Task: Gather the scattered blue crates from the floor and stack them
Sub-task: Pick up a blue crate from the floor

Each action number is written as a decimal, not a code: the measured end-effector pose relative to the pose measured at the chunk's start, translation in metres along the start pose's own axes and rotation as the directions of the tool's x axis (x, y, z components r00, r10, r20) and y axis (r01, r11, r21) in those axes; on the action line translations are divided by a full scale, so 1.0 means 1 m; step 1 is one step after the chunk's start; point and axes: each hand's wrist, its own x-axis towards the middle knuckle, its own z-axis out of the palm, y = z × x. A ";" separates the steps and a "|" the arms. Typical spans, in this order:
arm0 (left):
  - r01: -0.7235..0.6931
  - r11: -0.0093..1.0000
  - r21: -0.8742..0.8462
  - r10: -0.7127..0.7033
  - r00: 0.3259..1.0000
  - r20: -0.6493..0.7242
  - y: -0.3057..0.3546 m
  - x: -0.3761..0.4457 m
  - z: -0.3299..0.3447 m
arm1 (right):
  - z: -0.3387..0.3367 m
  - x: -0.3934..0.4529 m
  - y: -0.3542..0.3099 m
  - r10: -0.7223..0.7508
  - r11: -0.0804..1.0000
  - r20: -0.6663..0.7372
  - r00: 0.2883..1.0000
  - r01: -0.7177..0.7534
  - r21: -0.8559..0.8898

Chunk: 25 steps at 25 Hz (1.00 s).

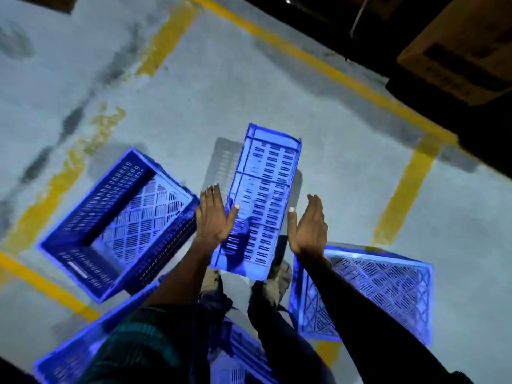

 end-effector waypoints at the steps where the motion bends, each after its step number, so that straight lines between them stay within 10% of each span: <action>1: 0.056 0.998 -0.020 -0.055 0.998 0.029 -0.017 0.015 0.021 | 0.022 0.005 0.005 0.008 1.000 0.016 1.000 -0.009 0.023; 7: 0.426 0.818 -0.386 -0.248 0.867 0.432 -0.098 0.065 0.119 | 0.120 0.019 0.034 -0.028 0.996 0.057 0.998 0.024 0.083; 10: 0.499 0.725 -0.474 -0.282 0.843 0.457 -0.095 0.059 0.117 | 0.124 0.009 0.034 -0.019 0.995 0.084 0.996 0.010 0.099; 19: 0.309 0.883 -0.352 -0.181 0.918 0.353 -0.015 0.023 0.090 | 0.038 -0.047 0.005 0.072 0.968 -0.010 0.997 -0.068 0.242; 25: 0.351 0.759 -0.548 -0.230 0.932 0.279 0.061 -0.045 -0.005 | -0.062 -0.118 -0.029 0.263 0.892 -0.099 0.960 -0.203 0.404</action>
